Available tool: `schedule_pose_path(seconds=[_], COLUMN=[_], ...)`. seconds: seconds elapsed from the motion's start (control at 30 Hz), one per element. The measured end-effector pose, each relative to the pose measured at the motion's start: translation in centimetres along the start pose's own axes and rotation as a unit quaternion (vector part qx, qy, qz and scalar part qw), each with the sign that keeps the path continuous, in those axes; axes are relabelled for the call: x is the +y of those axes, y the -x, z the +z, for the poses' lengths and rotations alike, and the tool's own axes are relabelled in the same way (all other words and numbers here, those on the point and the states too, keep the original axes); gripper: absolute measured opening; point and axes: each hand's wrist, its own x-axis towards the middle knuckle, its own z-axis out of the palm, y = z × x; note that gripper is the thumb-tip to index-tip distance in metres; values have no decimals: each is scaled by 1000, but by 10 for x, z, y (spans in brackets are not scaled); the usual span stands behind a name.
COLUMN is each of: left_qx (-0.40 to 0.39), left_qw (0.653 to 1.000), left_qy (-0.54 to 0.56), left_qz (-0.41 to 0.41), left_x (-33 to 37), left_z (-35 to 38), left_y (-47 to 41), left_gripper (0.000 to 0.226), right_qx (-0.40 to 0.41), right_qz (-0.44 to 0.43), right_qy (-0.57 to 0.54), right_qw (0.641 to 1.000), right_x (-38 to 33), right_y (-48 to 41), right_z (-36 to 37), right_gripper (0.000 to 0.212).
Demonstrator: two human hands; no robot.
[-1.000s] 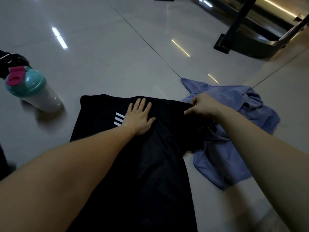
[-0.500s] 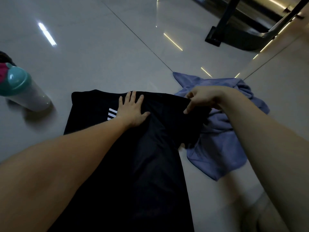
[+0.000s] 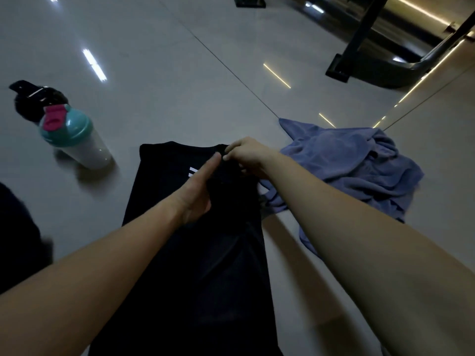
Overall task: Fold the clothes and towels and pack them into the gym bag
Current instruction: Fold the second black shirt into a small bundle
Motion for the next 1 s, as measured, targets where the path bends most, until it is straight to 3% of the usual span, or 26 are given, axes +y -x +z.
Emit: schedule_pose_path(seconds=[0.03, 0.1, 0.17, 0.27, 0.33, 0.4, 0.43, 0.5, 0.53, 0.6, 0.67, 0.73, 0.8, 0.9, 1.0], left_qx=[23, 144, 266, 336, 362, 364, 359, 341, 327, 309, 321, 333, 356, 406, 431], left_qw=[999, 985, 950, 922, 924, 925, 919, 862, 812, 732, 702, 706, 748, 825, 842], left_qy=[-21, -94, -161, -189, -123, -108, -163, -375, -483, -607, -634, -620, -552, -384, -316], left_qz=[13, 13, -6, -19, -20, -9, -9, -24, -19, 17, 49, 74, 93, 83, 71], left_x=[-5, -11, -14, -13, -11, -12, -12, -16, -20, -24, -22, -18, -13, -10, -11], left_z=[-4, -16, -28, -39, -45, -51, -51, -51, -49, -44, -43, -44, -49, -63, -75], left_y=[-1, -1, -1, 0, -4, -8, -8, -9, -9, -12, -12, -12, -11, -10, -6], left_gripper=[53, 34, 19, 5, 14, 48, 73, 104, 103, 81, 50, 29, 17, 21, 24], right_qx=[-28, -52, -12, 80, 81, 62, 54, 51, 50, 49, 59, 69, 62, 75, 114], right_qz=[11, 20, 16, -38, -63, -71, -66, -63, -64, -79, -102, -112, -108, -69, -53], right_qy=[-11, -30, -2, 217, 325, 354, 356, 358, 366, 400, 428, 439, 462, 478, 435], right_qw=[999, 998, 1000, 972, 940, 930, 931, 930, 927, 912, 896, 889, 878, 873, 892], right_x=[0, -1, 2, 13, 20, 26, 26, 28, 29, 31, 31, 31, 31, 35, 37], right_y=[-2, -6, -14, -27, -33, -41, -45, -55, -59, -66, -71, -76, -82, -92, -98], right_z=[6, 8, 3, -12, -18, -20, -20, -20, -20, -17, -14, -12, -11, -12, -16], right_gripper=[8, 17, 24, 29, 35, 42, 44, 46, 46, 49, 60, 64, 53, 33, 24])
